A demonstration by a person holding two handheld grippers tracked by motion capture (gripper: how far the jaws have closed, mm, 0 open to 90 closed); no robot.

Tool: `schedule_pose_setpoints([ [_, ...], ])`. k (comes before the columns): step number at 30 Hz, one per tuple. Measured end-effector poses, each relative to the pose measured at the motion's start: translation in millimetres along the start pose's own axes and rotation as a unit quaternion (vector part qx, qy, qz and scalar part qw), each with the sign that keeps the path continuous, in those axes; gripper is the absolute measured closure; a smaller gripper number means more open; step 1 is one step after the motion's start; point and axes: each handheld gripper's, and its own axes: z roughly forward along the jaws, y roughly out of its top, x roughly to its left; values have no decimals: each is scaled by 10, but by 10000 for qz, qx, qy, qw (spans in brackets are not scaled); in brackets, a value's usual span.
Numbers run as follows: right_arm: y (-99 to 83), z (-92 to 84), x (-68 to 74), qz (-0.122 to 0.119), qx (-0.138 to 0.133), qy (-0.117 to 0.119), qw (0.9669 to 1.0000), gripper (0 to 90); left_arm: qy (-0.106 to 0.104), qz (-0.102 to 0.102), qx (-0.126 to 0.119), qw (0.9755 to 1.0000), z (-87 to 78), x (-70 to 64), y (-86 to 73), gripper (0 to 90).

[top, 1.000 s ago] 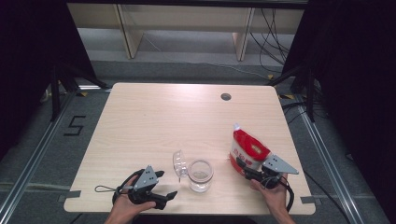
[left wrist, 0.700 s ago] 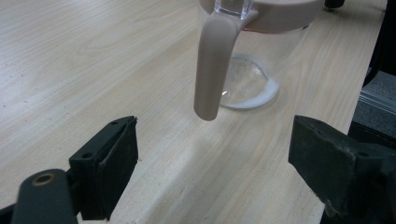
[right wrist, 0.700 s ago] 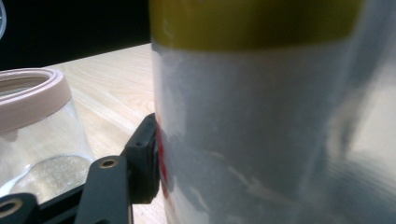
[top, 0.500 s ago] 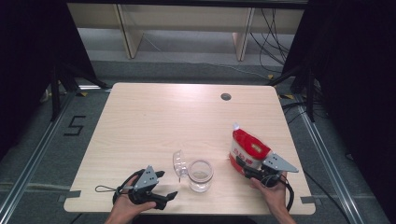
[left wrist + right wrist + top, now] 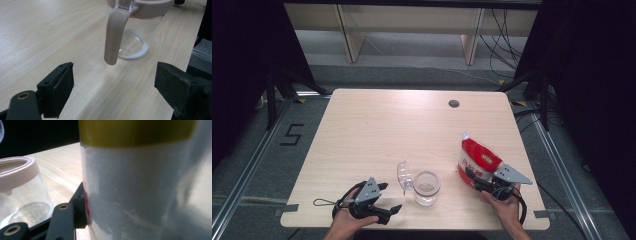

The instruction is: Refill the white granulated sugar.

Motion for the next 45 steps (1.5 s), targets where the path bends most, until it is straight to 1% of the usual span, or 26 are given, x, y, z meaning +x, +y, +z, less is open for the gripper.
schedule_pose_setpoints([
  [1, -5, 10, -5, -26, -84, 4, 10000, 469, 0, -9, 1, 10000, 1, -1, 0, 156],
  [3, -2, -6, 0, 36, -37, 10, 10000, 470, -7, -20, -18, 10000, 6, -3, -3, 156],
  [4, -9, -5, 2, 35, -110, -35, 9999, 470, 31, 46, 93, 9999, 2, 3, -2, 156],
  [5, -12, -5, 6, 68, -127, -32, 9999, 471, 42, -6, 66, 10000, 10, -10, -4, 156],
  [6, -2, -32, -24, -2, 58, 235, 9997, 472, 7, -9, 54, 10000, 16, -11, -8, 156],
  [7, 0, -29, -33, -48, 48, 251, 9997, 472, 27, 2, 16, 10000, 24, -10, -13, 157],
  [9, -5, -17, -5, -79, -33, 18, 10000, 473, 42, -8, 55, 10000, 11, -8, -7, 157],
  [10, -10, -10, 11, 11, -111, -8, 9999, 474, 46, 5, 52, 10000, 8, -5, -5, 157],
  [11, -12, -12, 5, -29, -94, -30, 9999, 475, 49, -10, 42, 10000, 8, -7, -6, 157],
  [12, -8, -22, -6, -85, -30, -14, 10000, 475, 48, 5, 50, 10000, 8, -5, -7, 157],
  [13, -8, -29, -2, -26, 13, 33, 10000, 475, 68, 18, 74, 9999, 7, -5, -8, 157],
  [16, -11, -21, -26, -127, -36, 105, 9999, 476, 24, -5, 47, 10000, 14, -11, -8, 157],
  [24, -12, -11, -31, -197, -118, 62, 9997, 475, 30, 2, 23, 10000, 22, -11, -13, 157],
  [25, -10, -21, -29, -210, -52, 21, 9998, 475, 28, 8, 27, 10000, 22, -12, -13, 157],
  [26, -17, -8, -37, -277, -161, 47, 9995, 475, 21, 16, 20, 10000, 23, -10, -13, 157],
  [28, -20, 2, -31, -216, -200, 105, 9995, 471, 17, -6, 20, 10000, 24, -10, -15, 158],
  [29, -21, -6, -21, -190, -165, -13, 9997, 467, 13, -5, 15, 10000, 26, -10, -16, 157],
  [32, -25, 4, -17, -214, -220, 14, 9995, 455, 20, 4, 42, 10000, 23, -12, -13, 157],
  [33, -23, 0, -10, -113, -160, 71, 9998, 452, 15, 30, 49, 10000, 24, -10, -12, 157],
  [36, -25, 3, -30, -233, -167, 42, 9996, 437, 2, 21, 45, 10000, 29, -16, -14, 157],
  [40, -31, 25, -49, -237, -259, 77, 9994, 450, 0, 28, 48, 10000, 28, -15, -14, 158],
  [41, -30, 24, -25, -44, -242, 20, 9997, 459, 4, 24, 43, 10000, 27, -15, -13, 158],
  [42, -27, 24, -42, -109, -239, 32, 9997, 463, 3, 14, 42, 10000, 27, -15, -13, 158],
  [43, -30, 21, -27, -42, -235, 23, 9997, 468, 0, 15, 41, 10000, 26, -15, -13, 158],
  [44, -25, 19, -46, -204, -225, 59, 9995, 470, -4, 32, 50, 10000, 24, -14, -12, 158],
  [45, -29, 22, -47, -222, -257, 160, 9993, 473, -3, 56, 66, 10000, 20, -11, -12, 159],
])
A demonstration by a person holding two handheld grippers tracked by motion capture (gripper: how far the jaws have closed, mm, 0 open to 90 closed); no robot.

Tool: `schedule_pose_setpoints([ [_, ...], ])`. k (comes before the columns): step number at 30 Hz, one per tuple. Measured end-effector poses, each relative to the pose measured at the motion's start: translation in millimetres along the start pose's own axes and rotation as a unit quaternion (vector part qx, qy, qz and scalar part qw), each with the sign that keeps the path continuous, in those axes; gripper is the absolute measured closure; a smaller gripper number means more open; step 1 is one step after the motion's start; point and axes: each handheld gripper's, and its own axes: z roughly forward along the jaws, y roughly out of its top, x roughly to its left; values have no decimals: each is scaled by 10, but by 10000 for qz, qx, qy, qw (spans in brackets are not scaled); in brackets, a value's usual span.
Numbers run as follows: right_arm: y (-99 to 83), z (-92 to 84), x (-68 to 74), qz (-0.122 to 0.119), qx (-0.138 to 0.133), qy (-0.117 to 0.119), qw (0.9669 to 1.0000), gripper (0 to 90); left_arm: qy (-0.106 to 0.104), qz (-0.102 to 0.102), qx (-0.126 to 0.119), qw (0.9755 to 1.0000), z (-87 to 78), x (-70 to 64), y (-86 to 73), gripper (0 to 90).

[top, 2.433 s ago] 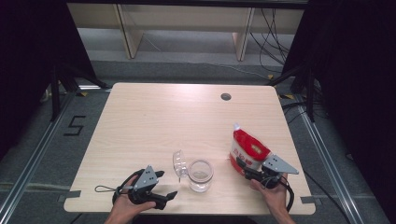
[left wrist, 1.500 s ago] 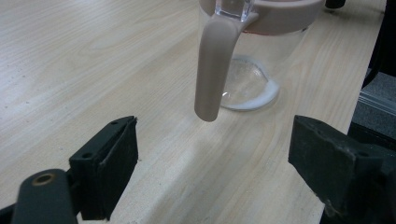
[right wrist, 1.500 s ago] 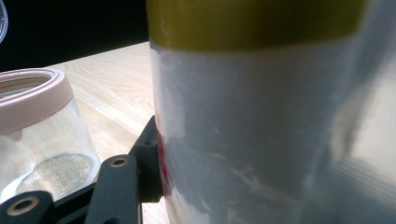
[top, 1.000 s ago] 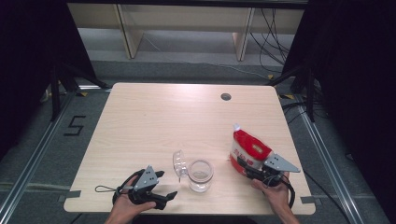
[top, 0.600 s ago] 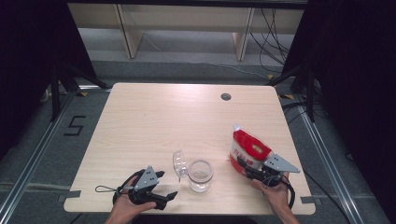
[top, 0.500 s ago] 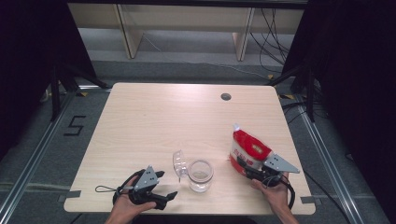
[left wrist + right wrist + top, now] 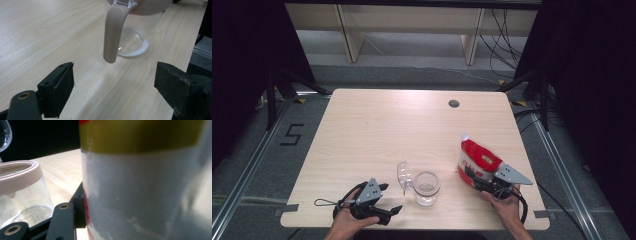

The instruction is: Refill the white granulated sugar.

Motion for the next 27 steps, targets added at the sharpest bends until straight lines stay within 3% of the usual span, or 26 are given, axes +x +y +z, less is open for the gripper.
schedule_pose_setpoints([
  [1, -6, 7, 9, 35, -93, -30, 9999, 475, 13, -16, -38, 10000, 3, -2, -1, 159],
  [2, 1, -4, -7, -33, 10, -1, 10000, 477, 7, -67, -86, 9999, 8, -8, -1, 160],
  [3, 8, -3, 1, -29, 71, -117, 9999, 478, 41, 74, 69, 9999, -12, 15, 4, 162],
  [5, 8, -7, 15, 78, -63, -115, 9999, 480, -3, -56, -48, 10000, -5, -3, 3, 162],
  [7, 13, -10, 23, 163, -66, -109, 9998, 482, 9, -41, -33, 10000, -7, 0, 3, 163],
  [9, 29, -32, 38, 178, 74, -60, 9998, 485, 29, -43, -21, 10000, -10, -2, 4, 164],
  [10, 39, -22, 3, -151, 68, -45, 9999, 487, 25, -20, -22, 10000, -11, 1, 5, 164],
  [11, 37, -19, 28, -62, -32, -69, 10000, 488, 15, -57, -43, 10000, -10, -4, 5, 164],
  [13, 47, -41, 67, -62, 95, -119, 9999, 490, 34, -23, 6, 10000, -25, 8, 7, 164],
  [14, 50, -36, 54, -216, 52, -92, 9997, 491, 4, -68, -63, 10000, -27, 9, 6, 165],
  [17, 72, -46, 93, -253, 125, -41, 9996, 493, 33, -78, -104, 9999, -39, 26, 7, 164],
  [18, 76, -39, 76, -495, 112, -89, 9987, 493, 23, -130, -93, 9999, -40, 27, 0, 164],
  [19, 85, -36, 84, -411, 104, 84, 9991, 494, 13, -101, -77, 9999, -40, 26, 1, 164],
  [20, 89, -46, 99, -440, 145, -71, 9989, 494, 7, -89, -70, 9999, -39, 24, 4, 165],
  [21, 95, -34, 90, -648, 48, -104, 9978, 494, 16, -113, -91, 9999, -36, 17, 4, 165],
  [23, 114, -54, 99, -675, 118, -50, 9976, 495, 19, -77, -79, 9999, -39, 22, 5, 164],
  [24, 119, -63, 124, -547, 169, -92, 9983, 495, 1, -76, -70, 9999, -39, 26, 4, 165],
  [25, 135, -61, 114, -658, 122, 8, 9978, 495, 7, -113, -71, 9999, -37, 24, 0, 164],
  [26, 146, -65, 107, -809, 121, -68, 9966, 495, 5, -134, -69, 9999, -36, 23, -1, 164],
  [27, 154, -68, 118, -787, 52, -34, 9969, 496, 8, -116, -68, 9999, -37, 23, -1, 164],
])
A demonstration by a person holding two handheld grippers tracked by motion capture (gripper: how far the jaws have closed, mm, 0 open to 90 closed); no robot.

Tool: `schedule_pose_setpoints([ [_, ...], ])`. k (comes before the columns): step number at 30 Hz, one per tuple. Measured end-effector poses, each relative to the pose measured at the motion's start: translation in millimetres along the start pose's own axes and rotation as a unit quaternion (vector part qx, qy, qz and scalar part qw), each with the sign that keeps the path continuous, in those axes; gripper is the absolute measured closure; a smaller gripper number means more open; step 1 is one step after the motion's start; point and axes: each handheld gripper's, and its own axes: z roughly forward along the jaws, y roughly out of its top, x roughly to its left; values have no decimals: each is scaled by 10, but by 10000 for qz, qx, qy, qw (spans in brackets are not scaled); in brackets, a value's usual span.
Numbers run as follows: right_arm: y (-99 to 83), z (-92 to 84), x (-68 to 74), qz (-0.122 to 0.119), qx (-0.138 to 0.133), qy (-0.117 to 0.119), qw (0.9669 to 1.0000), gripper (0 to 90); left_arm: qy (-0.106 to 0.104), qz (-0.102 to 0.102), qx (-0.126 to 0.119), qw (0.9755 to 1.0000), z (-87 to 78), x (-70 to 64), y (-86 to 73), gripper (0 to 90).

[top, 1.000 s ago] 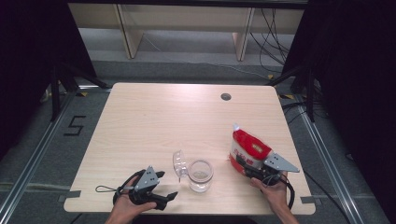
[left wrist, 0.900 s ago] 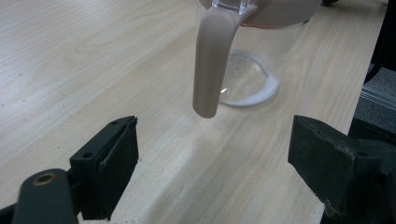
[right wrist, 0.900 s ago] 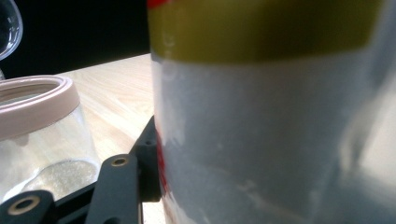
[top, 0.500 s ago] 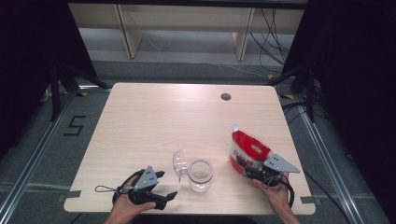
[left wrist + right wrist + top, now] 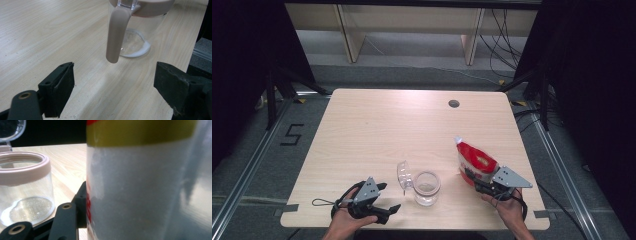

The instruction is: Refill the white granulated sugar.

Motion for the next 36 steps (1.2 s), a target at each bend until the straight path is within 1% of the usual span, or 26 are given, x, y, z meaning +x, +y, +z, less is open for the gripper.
schedule_pose_setpoints([
  [2, 26, -17, 4, -149, -7, 29, 9999, 496, -1, 19, -4, 10000, 0, 0, 2, 164],
  [3, 37, -26, 22, -138, -42, 60, 9999, 497, -3, 17, -3, 10000, 0, 0, 2, 164],
  [5, 58, -43, 41, -342, -37, 4, 9994, 497, 21, 19, 12, 10000, -1, -2, 1, 164],
  [6, 58, -43, 41, -342, -37, 4, 9994, 497, 21, 19, 12, 10000, -1, -2, 1, 164],
  [7, 75, -43, 57, -430, -38, 84, 9990, 497, 24, 5, 14, 10000, 0, -4, -1, 164],
  [8, 99, -64, 96, -541, -10, 105, 9985, 498, 23, 14, 20, 10000, 1, -4, -2, 164],
  [9, 135, -86, 107, -852, 37, 86, 9963, 498, 18, 19, 19, 10000, 1, -5, -2, 164],
  [10, 136, -88, 143, -782, 63, 56, 9969, 498, 10, 49, 19, 10000, 0, 0, 0, 164],
  [11, 157, -103, 155, -953, 112, 65, 9954, 498, 18, 36, 16, 10000, 0, -2, -1, 164],
  [12, 157, -103, 155, -953, 112, 65, 9954, 498, 18, 36, 16, 10000, 0, -2, -1, 165],
  [13, 187, -116, 199, -1204, 95, 35, 9927, 499, 84, 100, 94, 9999, -1, 10, -4, 164],
  [14, 200, -120, 206, -1327, 130, 64, 9910, 499, 4, 3, -44, 10000, 17, -5, -9, 164],
  [15, 215, -128, 217, -1462, 147, 28, 9891, 499, 48, 98, 46, 9999, 8, 8, -9, 164],
  [16, 215, -128, 217, -1462, 147, 28, 9891, 499, 48, 98, 46, 9999, 8, 8, -9, 164],
  [18, 236, -131, 256, -1729, 229, 48, 9847, 499, 48, 16, -16, 10000, 9, -7, -7, 164],
  [19, 236, -130, 266, -1796, 173, 18, 9836, 499, 41, 21, 13, 10000, 5, -4, -5, 164],
  [21, 242, -135, 282, -1855, 273, 91, 9822, 500, 51, 68, 62, 9999, 0, 9, -5, 164],
  [23, 243, -139, 312, -1814, 260, 108, 9830, 500, 78, 134, 107, 9998, -6, 19, -4, 164],
  [25, 260, -141, 314, -2019, 303, 123, 9789, 500, 92, 144, 117, 9998, -9, 17, -3, 164],
  [26, 266, -150, 321, -2069, 314, 106, 9778, 500, 83, 131, 128, 9998, -11, 19, -1, 164],
  [27, 269, -151, 333, -2066, 283, 84, 9780, 501, 80, 130, 129, 9998, -11, 20, -2, 164],
  [30, 289, -177, 343, -2318, 324, 44, 9722, 501, 91, 115, 110, 9998, -11, 16, -2, 164],
  [31, 302, -184, 345, -2457, 360, 71, 9686, 501, 100, 127, 124, 9998, -13, 19, -2, 164],
  [33, 306, -191, 358, -2679, 379, -51, 9627, 501, 89, 135, 128, 9998, -11, 20, -2, 164],
  [35, 318, -189, 367, -2932, 459, -22, 9549, 501, 57, 137, 92, 9998, -3, 25, -5, 164],
  [36, 318, -189, 382, -2976, 518, -16, 9533, 501, 59, 143, 98, 9998, -5, 25, -4, 164],
])
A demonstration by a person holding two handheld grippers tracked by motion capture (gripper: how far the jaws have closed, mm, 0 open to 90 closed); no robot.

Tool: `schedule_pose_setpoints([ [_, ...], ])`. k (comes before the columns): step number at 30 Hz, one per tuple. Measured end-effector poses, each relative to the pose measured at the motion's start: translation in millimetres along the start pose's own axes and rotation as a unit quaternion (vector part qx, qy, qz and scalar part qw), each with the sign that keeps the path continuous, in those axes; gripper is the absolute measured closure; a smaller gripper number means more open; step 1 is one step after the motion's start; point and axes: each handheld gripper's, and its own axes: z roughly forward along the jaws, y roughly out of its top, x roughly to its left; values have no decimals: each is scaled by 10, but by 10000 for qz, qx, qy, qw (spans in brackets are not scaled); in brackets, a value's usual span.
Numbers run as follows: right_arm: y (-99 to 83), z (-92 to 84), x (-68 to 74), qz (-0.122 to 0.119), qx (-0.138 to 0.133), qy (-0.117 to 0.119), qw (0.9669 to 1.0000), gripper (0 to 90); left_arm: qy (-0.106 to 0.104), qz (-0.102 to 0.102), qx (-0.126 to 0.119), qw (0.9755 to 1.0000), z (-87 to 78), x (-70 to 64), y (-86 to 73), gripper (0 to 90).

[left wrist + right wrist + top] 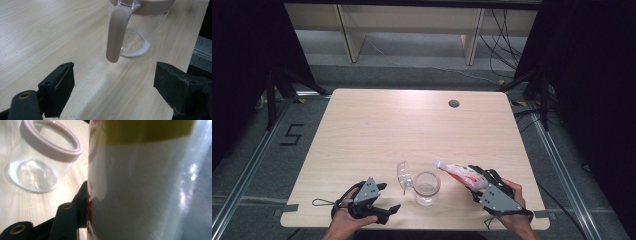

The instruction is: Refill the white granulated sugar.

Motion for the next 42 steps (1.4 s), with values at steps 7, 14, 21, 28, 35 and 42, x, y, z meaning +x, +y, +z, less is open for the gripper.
schedule_pose_setpoints([
  [7, 67, 3, 63, -521, 127, 14, 9986, 503, -12, -88, -26, 10000, -4, -6, -3, 164],
  [14, 109, -31, 98, -885, 362, -108, 9954, 504, 3, -56, -54, 10000, -6, -2, -3, 163],
  [21, 142, -30, 86, -1485, 410, -280, 9877, 504, -52, -83, -77, 9999, -3, 2, -2, 161],
  [28, 170, -32, 89, -1710, 516, -208, 9837, 505, -7, 0, 5, 10000, -11, 13, 2, 161],
  [35, 202, -33, 87, -2099, 521, -288, 9759, 506, -49, -122, -96, 9999, -4, -4, 0, 161],
  [42, 200, -29, 148, -2312, 682, -281, 9701, 507, -14, -77, -21, 10000, -3, -5, 0, 160],
])
